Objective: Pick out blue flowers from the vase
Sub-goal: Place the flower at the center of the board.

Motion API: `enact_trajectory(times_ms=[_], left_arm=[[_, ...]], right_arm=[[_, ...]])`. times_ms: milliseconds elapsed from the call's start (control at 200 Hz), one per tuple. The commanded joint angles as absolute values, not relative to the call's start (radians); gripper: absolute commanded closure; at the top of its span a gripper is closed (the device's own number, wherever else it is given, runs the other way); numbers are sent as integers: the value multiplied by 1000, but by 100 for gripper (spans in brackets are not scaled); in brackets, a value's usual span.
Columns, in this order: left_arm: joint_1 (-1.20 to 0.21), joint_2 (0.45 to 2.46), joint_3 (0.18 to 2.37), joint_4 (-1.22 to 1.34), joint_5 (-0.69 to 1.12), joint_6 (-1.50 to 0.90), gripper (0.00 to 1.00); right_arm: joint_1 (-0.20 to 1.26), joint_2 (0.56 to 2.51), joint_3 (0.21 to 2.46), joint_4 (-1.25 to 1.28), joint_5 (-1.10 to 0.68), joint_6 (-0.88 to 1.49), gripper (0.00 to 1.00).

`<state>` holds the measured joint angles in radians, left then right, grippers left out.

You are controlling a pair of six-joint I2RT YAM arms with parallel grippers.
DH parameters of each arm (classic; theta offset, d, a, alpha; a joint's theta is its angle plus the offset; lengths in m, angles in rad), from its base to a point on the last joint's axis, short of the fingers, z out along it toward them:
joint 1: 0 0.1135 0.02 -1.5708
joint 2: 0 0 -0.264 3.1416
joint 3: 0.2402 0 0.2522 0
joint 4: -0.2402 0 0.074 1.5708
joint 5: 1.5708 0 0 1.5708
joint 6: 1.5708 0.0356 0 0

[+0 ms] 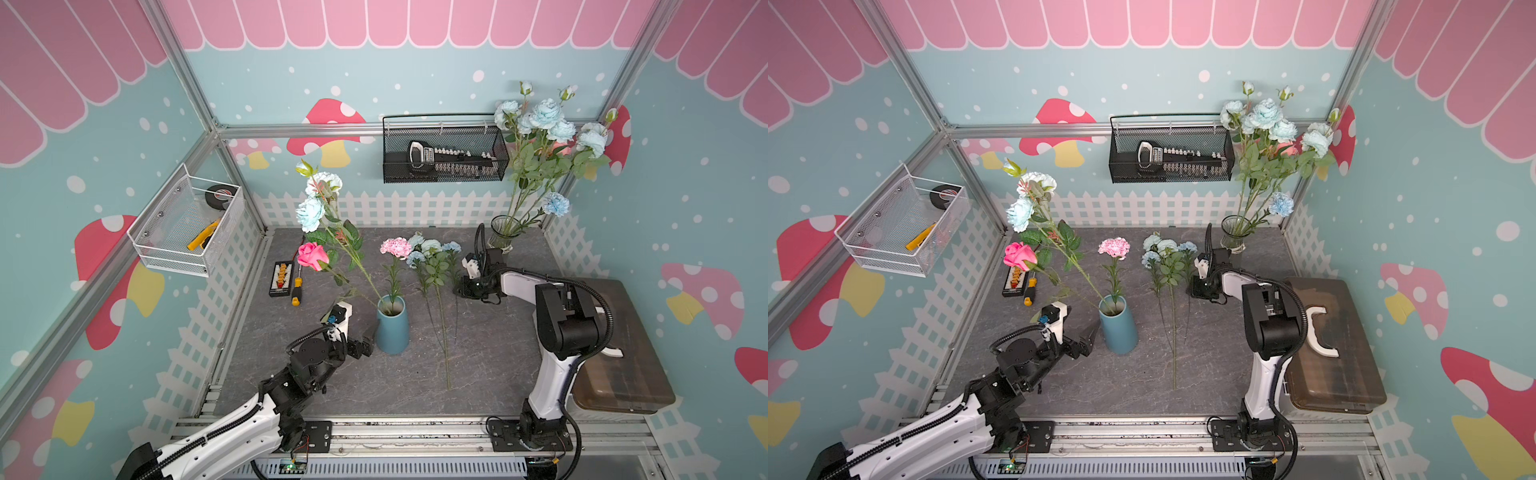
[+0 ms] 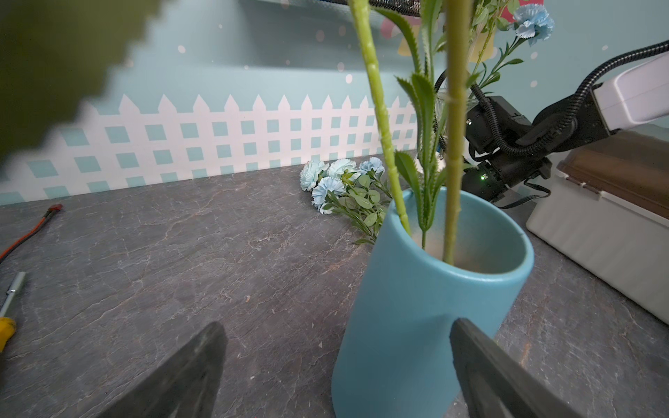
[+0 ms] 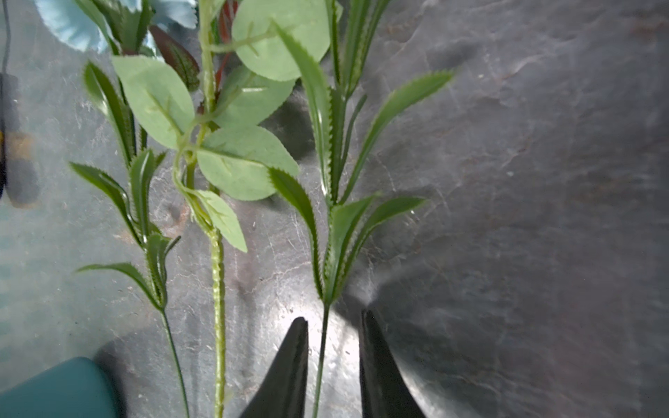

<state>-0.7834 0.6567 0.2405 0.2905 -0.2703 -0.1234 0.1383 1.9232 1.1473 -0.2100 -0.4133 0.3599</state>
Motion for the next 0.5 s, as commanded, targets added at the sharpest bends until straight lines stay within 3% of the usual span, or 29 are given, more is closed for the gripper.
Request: enact_trajectory(times_ms=[0,250,495], left_arm=[[-785,654,244,313,-277,-124,4],[-785,638,236,314,-287,-128,4],[-786,542,188,313,-313,-144,7]], right_arm=[[139,1830,1080,-151,-389,363,69],[160,1519,795,94,-312,360,56],[252,1237,668,153,-273,302,55]])
